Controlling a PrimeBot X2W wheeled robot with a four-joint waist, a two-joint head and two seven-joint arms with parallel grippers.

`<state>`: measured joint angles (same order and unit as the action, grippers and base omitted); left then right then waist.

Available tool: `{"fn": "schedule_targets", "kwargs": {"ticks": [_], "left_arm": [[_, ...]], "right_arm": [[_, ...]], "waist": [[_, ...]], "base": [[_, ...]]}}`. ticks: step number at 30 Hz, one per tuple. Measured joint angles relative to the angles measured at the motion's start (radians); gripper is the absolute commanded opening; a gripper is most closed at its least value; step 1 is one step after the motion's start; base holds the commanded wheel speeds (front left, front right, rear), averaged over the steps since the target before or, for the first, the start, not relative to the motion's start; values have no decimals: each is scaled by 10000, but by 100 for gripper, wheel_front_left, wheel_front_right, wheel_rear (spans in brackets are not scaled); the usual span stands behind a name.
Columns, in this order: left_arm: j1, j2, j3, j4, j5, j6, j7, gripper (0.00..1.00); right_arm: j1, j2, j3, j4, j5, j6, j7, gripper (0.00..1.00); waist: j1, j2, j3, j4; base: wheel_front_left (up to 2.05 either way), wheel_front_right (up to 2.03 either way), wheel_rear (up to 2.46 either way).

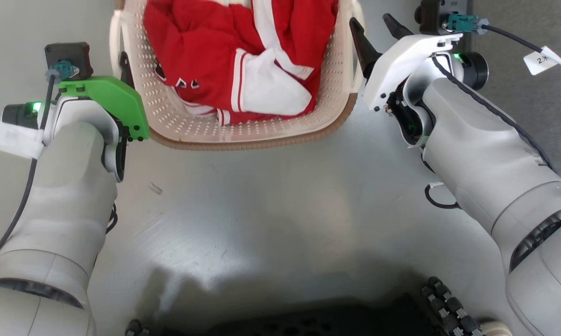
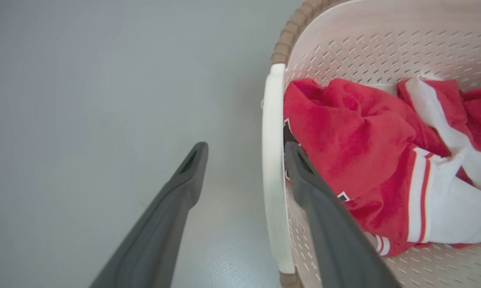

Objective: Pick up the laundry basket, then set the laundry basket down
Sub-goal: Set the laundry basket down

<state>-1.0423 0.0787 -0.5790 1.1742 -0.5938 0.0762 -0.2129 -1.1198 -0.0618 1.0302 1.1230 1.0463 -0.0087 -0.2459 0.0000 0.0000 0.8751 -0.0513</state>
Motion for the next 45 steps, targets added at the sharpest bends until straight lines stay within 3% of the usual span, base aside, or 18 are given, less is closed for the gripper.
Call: {"fn": "schedule_targets", "kwargs": {"ticks": [9, 16, 22, 38, 45], "left_arm": [[223, 19, 196, -286, -19, -159, -360, 100], [599, 54, 449, -857, -96, -265, -433, 100], [954, 357, 1045, -2612, 38, -230, -431, 100], [4281, 359, 2316, -5599, 961, -38, -431, 100], [5476, 326, 2627, -6431, 1323, 2, -431, 100]], "right_arm": [[21, -12, -383, 94, -15, 117, -13, 100], [23, -397, -1166, -591, -391, 113, -15, 100], [456, -637, -1649, -1308, -1028, 59, -59, 100], [3130, -750, -3590, -3866, -2782, -539, -61, 100], [4232, -752, -4063, -4721, -3480, -564, -61, 100]], "waist": [[0, 0, -998, -56], [0, 0, -1864, -108], [-1, 0, -2622, -136], [-1, 0, -4796, -213], [-1, 0, -5565, -236]], "base": [[0, 0, 0], [0, 0, 0], [0, 0, 0], [0, 0, 0], [0, 0, 0]]}}
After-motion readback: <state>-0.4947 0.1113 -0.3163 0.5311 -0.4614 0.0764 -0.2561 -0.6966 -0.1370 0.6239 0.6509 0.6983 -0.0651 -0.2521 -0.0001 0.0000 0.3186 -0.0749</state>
